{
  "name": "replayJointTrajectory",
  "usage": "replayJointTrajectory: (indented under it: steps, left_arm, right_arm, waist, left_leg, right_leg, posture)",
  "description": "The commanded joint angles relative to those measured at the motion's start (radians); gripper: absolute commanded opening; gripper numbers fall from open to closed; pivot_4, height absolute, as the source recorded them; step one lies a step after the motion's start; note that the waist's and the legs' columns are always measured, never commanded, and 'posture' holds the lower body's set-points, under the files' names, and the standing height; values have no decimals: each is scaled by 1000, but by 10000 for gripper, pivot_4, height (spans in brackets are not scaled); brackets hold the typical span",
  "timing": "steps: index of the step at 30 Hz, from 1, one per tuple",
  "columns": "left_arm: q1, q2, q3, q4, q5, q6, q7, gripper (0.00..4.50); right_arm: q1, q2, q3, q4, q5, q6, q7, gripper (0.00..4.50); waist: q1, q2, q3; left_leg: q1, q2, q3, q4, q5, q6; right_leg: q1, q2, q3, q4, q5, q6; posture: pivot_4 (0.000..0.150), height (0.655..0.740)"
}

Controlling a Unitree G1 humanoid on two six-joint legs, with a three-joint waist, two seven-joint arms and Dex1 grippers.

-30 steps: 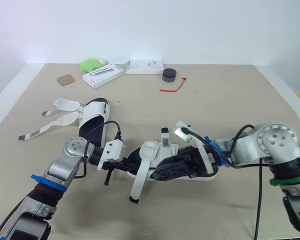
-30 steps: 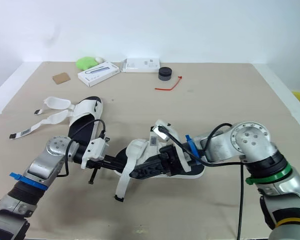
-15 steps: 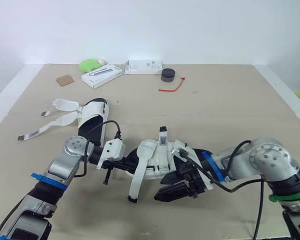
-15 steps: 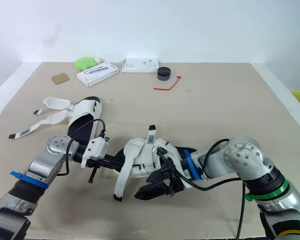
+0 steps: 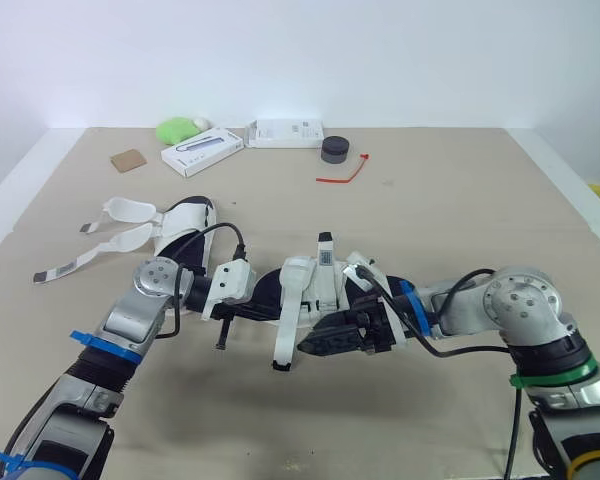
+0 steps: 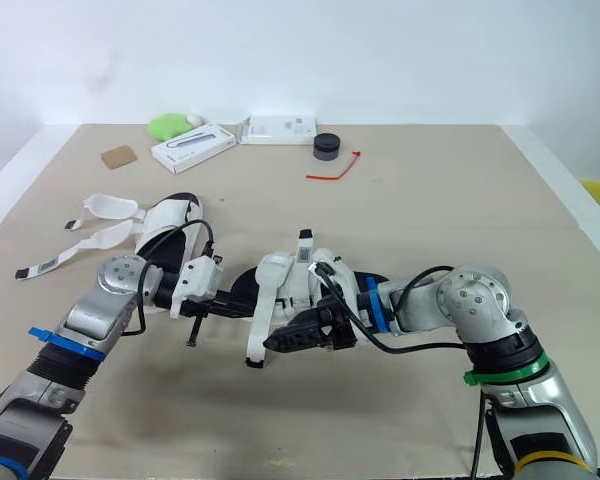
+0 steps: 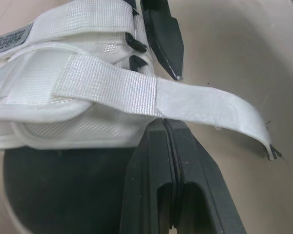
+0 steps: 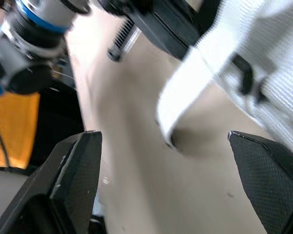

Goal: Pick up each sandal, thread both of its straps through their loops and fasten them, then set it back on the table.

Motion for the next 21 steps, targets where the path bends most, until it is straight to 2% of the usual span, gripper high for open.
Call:
replayJointTrajectory:
  steps: [1,9,13,21]
  left_arm:
    - [19,3,0,-27,-3,-5,2,0]
    - [44,9,5,-33,-2,1,3,0]
    - [42,14,19,-37,-17,13,3,0]
    - [-7,59,83,-32,-72,48,-28,0]
  right_arm:
    - [-19,20,-22,10,116,22,-72,44546]
    - [-30,39,14,25,205,10,-196,44546]
    - [-44,68,22,49,138,10,-226,44546]
    - [-56,76,1,52,131,18,-236,44546]
  waist:
    - [0,0,0]
    - [0,0,0]
    - [0,0,0]
    - [0,0,0]
  left_leg:
    - [0,0,0,0,0,0]
    - [-2,0,1,0,0,0]
    - [-4,0,1,0,0,0]
    - [-6,0,2,0,0,-1]
  right_leg:
    - [-1,0,0,0,0,0]
    - [-3,0,1,1,0,0]
    - [-5,0,1,2,0,0]
    - [-8,0,2,3,1,-1]
  posture:
    - [1500,7400]
    - [1500,7400]
    - [1500,7400]
    - [1500,7400]
